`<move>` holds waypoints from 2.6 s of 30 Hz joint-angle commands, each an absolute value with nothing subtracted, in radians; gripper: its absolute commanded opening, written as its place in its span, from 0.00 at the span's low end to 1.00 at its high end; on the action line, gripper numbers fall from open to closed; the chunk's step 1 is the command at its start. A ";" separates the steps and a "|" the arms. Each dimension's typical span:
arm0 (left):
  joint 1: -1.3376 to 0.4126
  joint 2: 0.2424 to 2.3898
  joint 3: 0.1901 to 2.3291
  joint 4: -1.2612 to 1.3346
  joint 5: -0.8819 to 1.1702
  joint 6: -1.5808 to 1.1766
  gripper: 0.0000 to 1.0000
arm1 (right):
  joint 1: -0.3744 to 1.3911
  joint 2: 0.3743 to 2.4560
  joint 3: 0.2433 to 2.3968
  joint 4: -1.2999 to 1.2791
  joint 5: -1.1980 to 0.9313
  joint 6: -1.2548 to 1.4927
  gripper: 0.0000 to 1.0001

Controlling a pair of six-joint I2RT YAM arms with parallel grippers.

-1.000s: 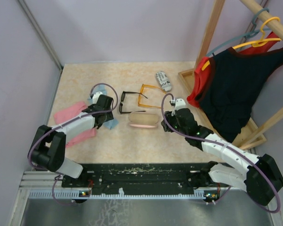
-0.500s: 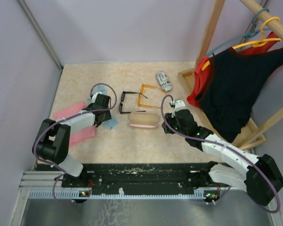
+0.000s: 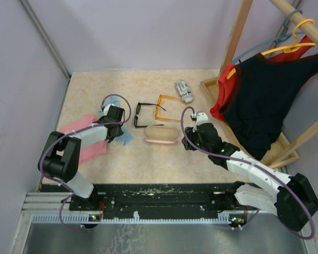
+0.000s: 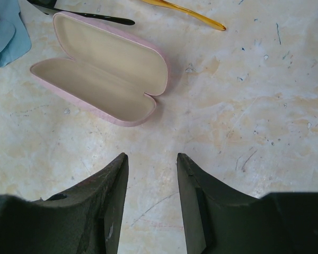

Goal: Organize the sunglasses
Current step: Pick up the glasses cleaning cloth from the center of the board, then place the glasses cleaning cloth at the center of the board.

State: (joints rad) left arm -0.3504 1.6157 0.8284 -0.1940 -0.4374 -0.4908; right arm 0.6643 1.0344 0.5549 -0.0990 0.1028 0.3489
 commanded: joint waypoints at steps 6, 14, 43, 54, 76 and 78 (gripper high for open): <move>-0.340 1.616 0.852 -0.193 -0.466 -0.485 0.20 | 0.660 1.017 0.585 -0.085 0.094 0.340 0.42; -0.342 1.566 0.852 -0.232 -0.465 -0.504 0.01 | 0.660 0.985 0.586 -0.104 0.109 0.334 0.42; -0.574 0.899 0.738 -0.241 0.243 -0.281 0.01 | 0.660 0.616 0.445 -0.041 0.233 0.320 0.42; -0.996 1.192 0.750 -0.005 0.258 -0.235 0.01 | 0.660 0.552 0.418 -0.043 0.214 0.314 0.42; -0.991 1.352 0.619 0.040 -0.057 -0.269 0.01 | 0.660 0.658 0.432 -0.051 0.093 0.341 0.43; -0.983 1.335 0.605 0.034 -0.096 -0.266 0.01 | 0.660 0.662 0.431 -0.049 0.089 0.339 0.43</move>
